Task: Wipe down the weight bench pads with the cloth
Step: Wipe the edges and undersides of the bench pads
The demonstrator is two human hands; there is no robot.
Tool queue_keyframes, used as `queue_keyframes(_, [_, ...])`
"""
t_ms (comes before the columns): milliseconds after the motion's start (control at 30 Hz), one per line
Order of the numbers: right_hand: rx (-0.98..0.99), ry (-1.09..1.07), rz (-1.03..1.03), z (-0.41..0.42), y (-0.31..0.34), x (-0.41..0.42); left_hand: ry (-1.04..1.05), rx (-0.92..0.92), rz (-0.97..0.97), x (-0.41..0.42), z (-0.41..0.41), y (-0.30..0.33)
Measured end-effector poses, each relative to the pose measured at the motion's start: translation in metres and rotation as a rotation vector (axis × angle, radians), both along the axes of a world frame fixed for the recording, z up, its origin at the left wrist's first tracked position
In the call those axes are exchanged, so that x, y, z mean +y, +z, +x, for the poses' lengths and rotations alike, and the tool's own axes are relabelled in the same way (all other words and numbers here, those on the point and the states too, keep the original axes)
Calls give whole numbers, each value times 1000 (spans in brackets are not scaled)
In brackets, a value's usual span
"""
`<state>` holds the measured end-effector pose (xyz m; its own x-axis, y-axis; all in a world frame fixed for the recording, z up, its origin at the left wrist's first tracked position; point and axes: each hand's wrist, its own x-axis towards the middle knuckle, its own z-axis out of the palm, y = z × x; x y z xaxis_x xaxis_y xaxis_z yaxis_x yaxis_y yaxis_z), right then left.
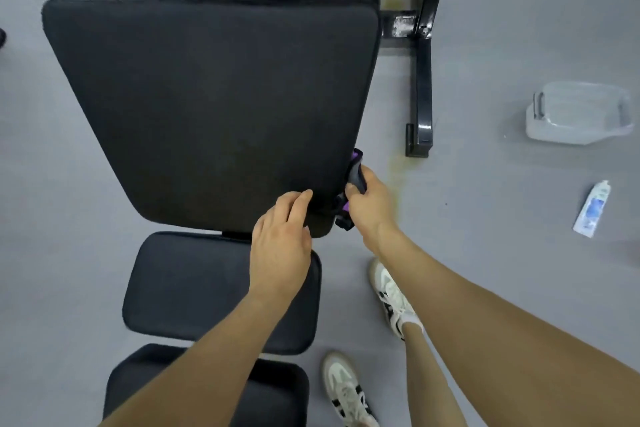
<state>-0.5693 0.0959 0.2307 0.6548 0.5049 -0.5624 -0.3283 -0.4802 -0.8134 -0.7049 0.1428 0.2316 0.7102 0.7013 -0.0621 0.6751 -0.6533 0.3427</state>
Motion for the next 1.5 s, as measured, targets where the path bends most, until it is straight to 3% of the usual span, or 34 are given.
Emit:
queue_keyframes(167, [38, 24, -87, -39, -34, -17, 24, 67, -34, -24, -35, -20])
queue_keyframes(333, [36, 293, -212, -74, -44, -48, 115, 100, -59, -56, -58, -25])
queue_keyframes(467, [90, 286, -208, -84, -41, -77, 173, 69, -82, -86, -79, -24])
queue_keyframes(833, [40, 467, 72, -101, -38, -169, 326, 63, -76, -140, -121, -48])
queue_keyframes(1100, [109, 339, 233, -120, -70, -187, 283, 12, 19, -145, -131, -72])
queue_keyframes(1333, [-84, 170, 369, -145, -108, -165, 221, -90, 103, -144, -137, -89])
queue_keyframes(1500, [-254, 198, 492, -180, -124, -150, 199, -68, 155, -141, -137, -93])
